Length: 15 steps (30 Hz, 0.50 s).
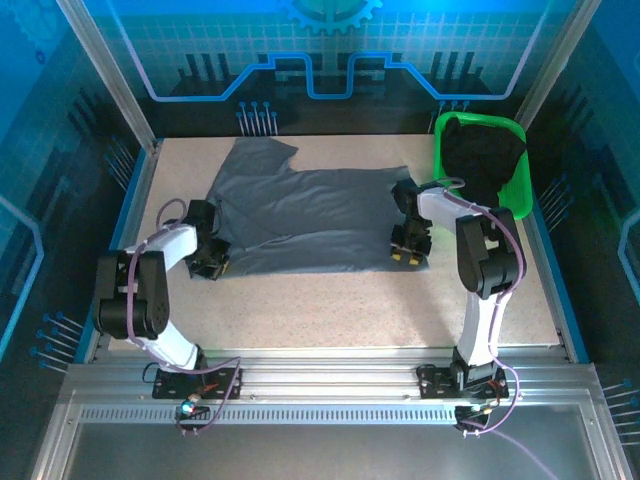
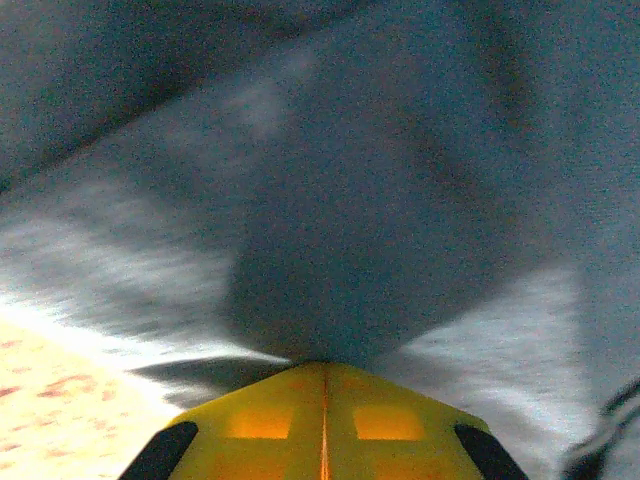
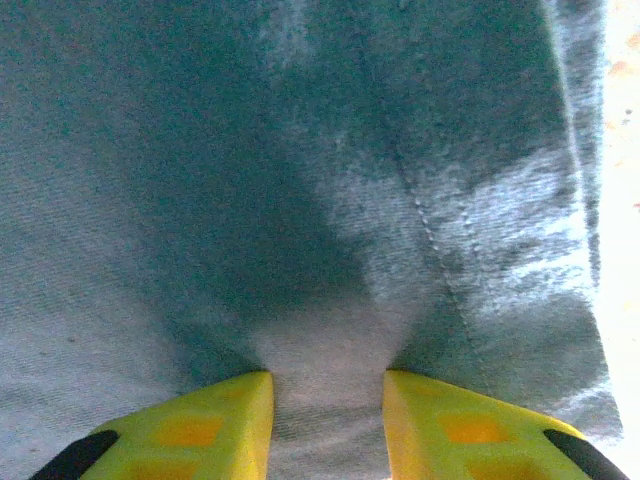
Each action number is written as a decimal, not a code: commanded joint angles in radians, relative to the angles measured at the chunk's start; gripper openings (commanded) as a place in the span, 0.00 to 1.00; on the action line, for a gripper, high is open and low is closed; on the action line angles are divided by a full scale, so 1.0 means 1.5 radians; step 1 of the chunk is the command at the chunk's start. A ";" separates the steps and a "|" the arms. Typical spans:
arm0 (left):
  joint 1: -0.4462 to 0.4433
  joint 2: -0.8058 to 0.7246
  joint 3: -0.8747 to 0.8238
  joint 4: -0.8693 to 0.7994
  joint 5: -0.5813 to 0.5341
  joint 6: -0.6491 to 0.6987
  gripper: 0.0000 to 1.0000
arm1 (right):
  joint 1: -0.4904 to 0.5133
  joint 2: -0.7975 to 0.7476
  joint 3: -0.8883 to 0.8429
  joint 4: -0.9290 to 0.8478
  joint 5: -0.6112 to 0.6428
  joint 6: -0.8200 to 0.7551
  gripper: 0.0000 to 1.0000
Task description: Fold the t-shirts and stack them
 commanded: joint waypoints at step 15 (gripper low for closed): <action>0.000 -0.264 -0.179 -0.164 -0.014 -0.051 0.12 | 0.049 -0.193 -0.232 -0.038 -0.022 0.021 0.41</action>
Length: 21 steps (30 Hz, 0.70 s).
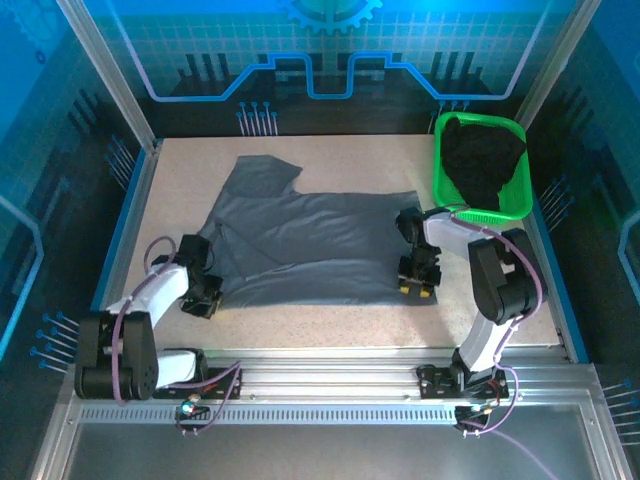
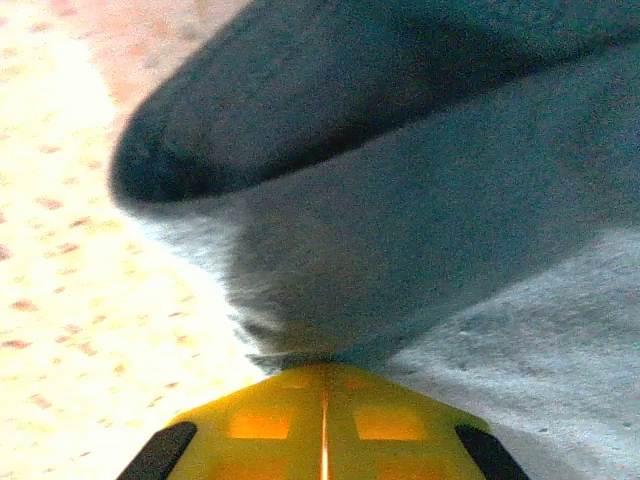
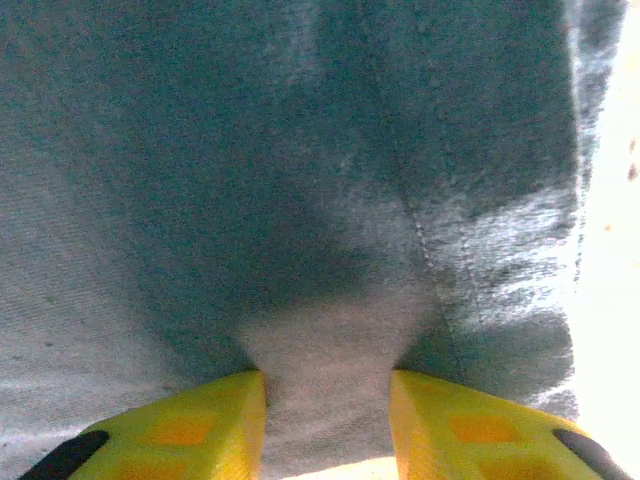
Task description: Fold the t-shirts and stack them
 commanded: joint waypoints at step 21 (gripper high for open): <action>-0.150 0.115 0.136 0.093 0.081 -0.219 0.51 | 0.046 -0.052 0.169 0.177 -0.327 -0.076 0.67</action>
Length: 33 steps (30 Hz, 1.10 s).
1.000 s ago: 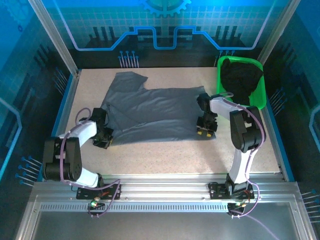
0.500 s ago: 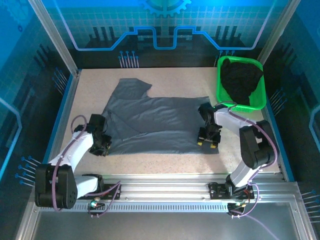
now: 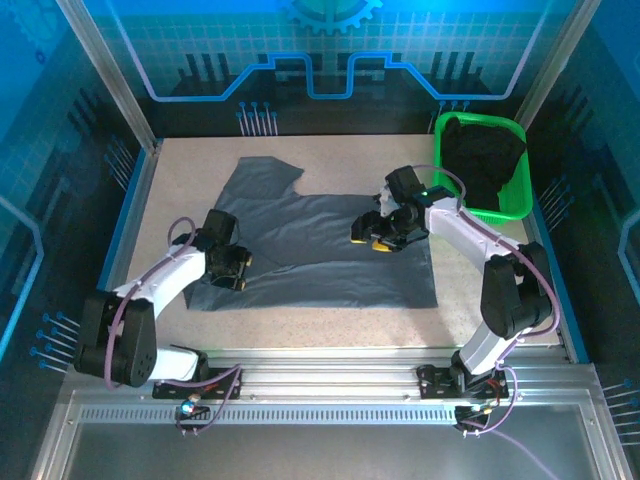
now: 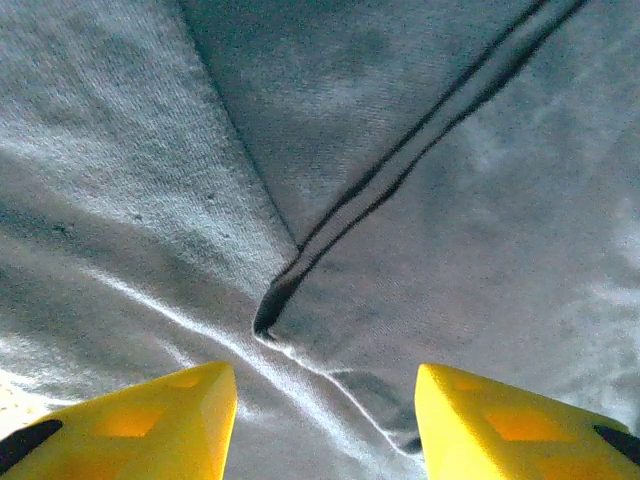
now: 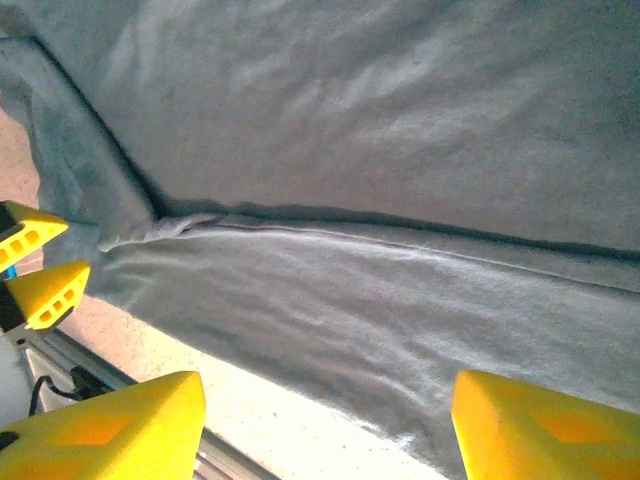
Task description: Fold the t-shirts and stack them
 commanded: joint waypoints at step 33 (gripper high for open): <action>-0.090 0.297 0.377 -0.111 -0.087 0.279 0.00 | -0.034 -0.024 -0.025 -0.008 -0.027 0.020 0.65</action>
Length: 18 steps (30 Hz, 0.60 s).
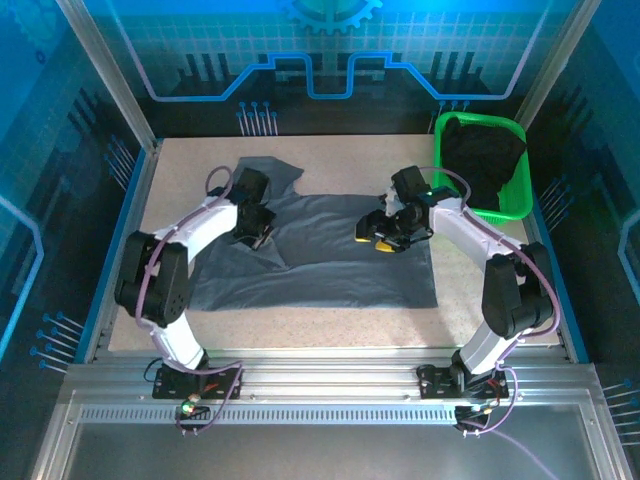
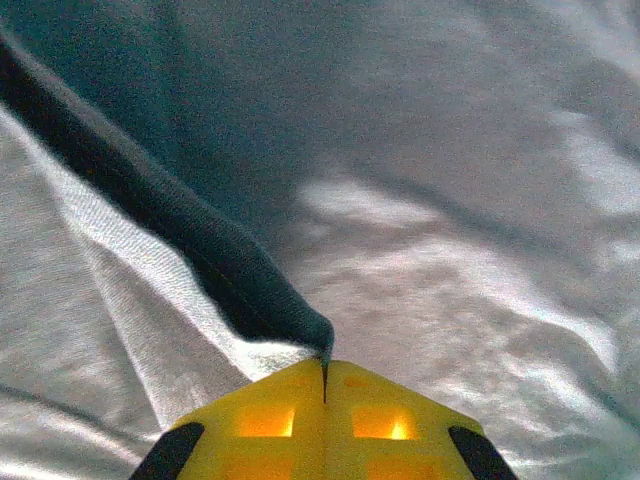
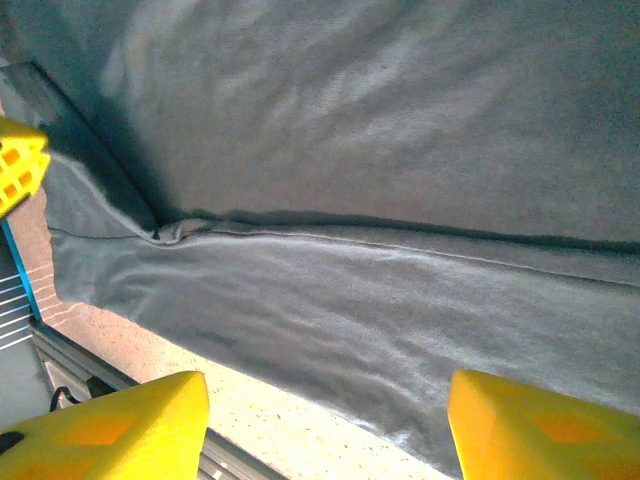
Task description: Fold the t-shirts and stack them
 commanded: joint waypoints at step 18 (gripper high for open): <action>-0.066 0.133 0.172 -0.105 -0.074 0.223 0.45 | -0.025 -0.034 -0.039 -0.023 -0.001 0.003 0.65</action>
